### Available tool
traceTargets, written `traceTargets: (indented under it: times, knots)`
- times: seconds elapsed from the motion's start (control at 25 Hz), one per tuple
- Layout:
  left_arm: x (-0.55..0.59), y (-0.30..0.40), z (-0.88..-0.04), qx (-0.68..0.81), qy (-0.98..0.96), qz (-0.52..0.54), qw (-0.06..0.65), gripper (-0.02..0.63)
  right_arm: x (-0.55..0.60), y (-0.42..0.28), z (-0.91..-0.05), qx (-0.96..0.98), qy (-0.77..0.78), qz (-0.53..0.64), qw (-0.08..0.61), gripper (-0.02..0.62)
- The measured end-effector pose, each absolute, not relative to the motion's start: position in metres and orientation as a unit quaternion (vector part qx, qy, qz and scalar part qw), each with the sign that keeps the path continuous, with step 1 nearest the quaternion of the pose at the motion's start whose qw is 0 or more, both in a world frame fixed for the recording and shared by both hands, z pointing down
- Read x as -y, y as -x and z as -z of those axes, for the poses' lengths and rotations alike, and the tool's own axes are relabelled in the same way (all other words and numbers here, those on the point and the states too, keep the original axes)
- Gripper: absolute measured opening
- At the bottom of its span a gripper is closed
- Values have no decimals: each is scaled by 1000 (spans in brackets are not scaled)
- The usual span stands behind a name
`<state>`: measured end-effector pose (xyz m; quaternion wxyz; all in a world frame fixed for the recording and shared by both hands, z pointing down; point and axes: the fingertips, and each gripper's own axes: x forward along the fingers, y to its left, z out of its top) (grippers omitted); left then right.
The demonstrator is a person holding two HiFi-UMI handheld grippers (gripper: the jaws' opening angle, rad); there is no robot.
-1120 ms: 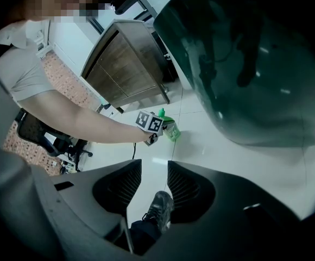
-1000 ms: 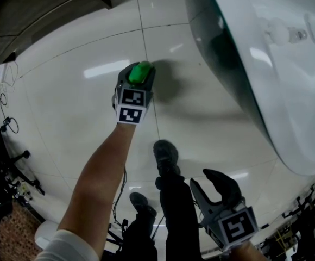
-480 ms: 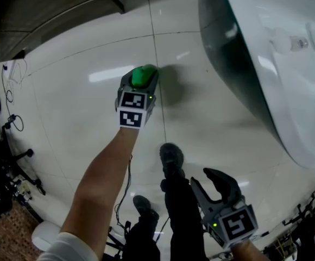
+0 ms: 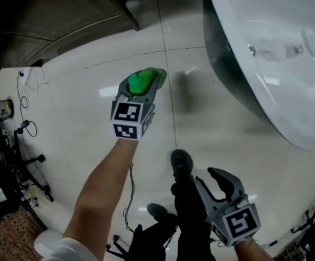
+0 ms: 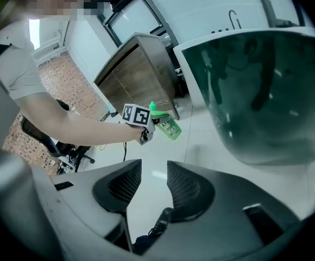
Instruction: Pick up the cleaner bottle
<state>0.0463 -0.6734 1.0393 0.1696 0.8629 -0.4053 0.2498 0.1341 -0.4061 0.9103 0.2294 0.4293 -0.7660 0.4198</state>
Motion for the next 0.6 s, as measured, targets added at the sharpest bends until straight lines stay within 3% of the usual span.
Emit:
traceTargets:
  times: [0.6]
  knots:
    - [662, -38, -847, 401, -889, -195, 106, 167, 355, -137, -818, 766, -479, -374, 209, 155]
